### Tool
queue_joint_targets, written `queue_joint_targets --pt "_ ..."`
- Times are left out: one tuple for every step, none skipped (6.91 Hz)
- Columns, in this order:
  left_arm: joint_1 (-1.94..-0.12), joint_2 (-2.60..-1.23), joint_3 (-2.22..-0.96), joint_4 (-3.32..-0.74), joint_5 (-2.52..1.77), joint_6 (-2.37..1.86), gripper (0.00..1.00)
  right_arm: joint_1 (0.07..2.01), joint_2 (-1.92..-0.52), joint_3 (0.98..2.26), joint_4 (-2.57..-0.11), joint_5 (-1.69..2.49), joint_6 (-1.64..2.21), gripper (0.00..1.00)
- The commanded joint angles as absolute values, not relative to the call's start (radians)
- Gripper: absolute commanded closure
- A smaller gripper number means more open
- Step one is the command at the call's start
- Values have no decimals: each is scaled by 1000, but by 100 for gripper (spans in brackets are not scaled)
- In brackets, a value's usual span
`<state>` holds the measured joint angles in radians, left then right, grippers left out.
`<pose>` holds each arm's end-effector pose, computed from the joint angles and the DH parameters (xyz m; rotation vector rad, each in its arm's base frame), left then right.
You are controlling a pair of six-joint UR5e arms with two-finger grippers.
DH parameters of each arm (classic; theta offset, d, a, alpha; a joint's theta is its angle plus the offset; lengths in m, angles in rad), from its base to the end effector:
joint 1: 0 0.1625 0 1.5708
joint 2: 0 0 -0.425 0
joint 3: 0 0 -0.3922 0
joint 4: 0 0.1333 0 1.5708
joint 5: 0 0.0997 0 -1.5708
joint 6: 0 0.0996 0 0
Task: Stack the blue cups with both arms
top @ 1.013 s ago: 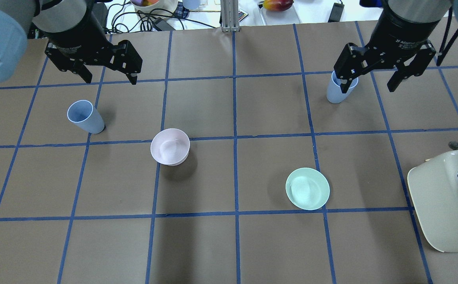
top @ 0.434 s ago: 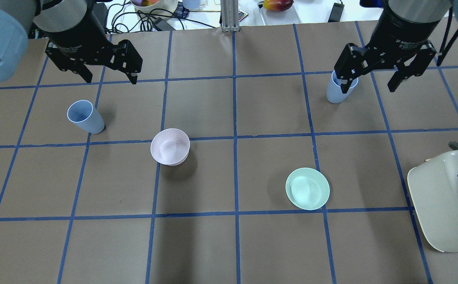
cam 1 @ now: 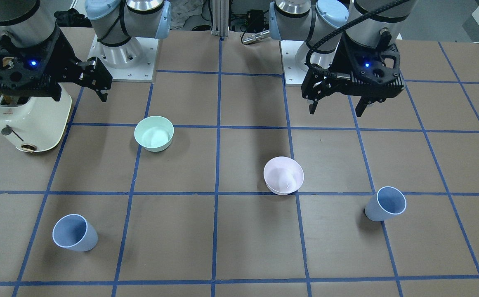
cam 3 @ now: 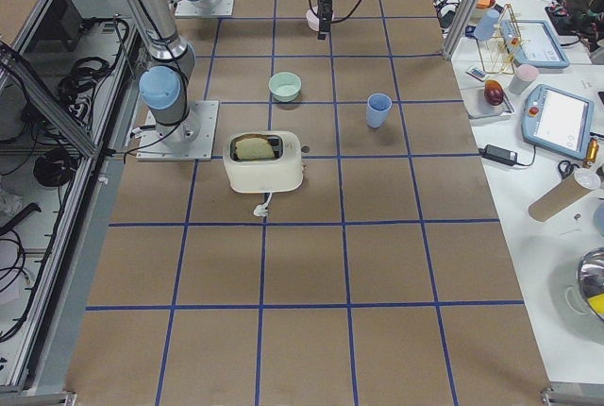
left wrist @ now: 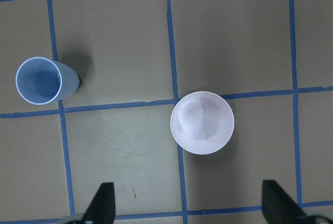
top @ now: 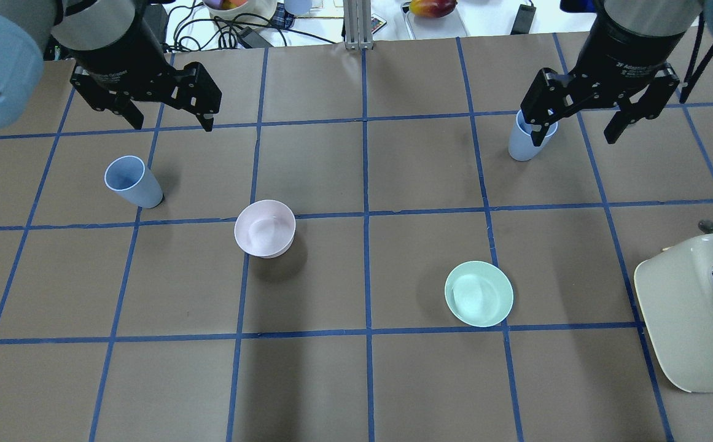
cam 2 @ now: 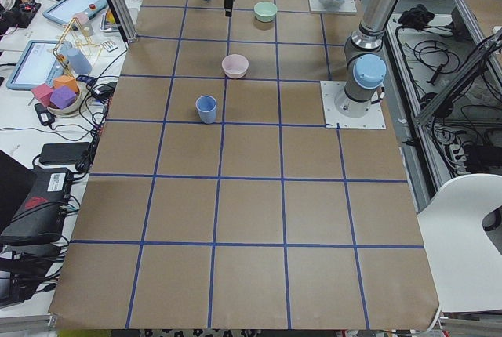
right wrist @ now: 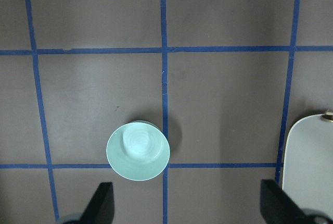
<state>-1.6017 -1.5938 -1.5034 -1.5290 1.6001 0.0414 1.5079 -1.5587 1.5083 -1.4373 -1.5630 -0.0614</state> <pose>-0.1461 -0.5052 0.5142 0.1104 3.1070 -0.1338 0.1031 -0.4954 0.4997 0.0029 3.1260 0.1290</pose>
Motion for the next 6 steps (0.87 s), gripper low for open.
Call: queue_joint_targets --pt "-1601 -1592 -1500 -1532 1600 49 0 1508 -1559 1509 -1437 -1565 -61 0" --pt "-1603 -1591 -1499 -1534 1601 48 0 1508 -1559 1509 -1439 -1565 -61 0" --pt "-1600 -1591 -1500 -1534 1601 48 0 1508 -1559 1509 -1439 -1566 -61 0" --pt "-1586 -1594 -1499 -1531 1605 51 0 1508 -1559 1509 -1439 -1566 -61 0" --pt "-1565 -1623 -1471 -1526 1603 61 0 1508 -1559 1509 -1439 -1566 -61 0" --pt "-1559 -1662 -1422 -1525 1592 66 0 1508 -1559 1509 -1439 -1566 -61 0"
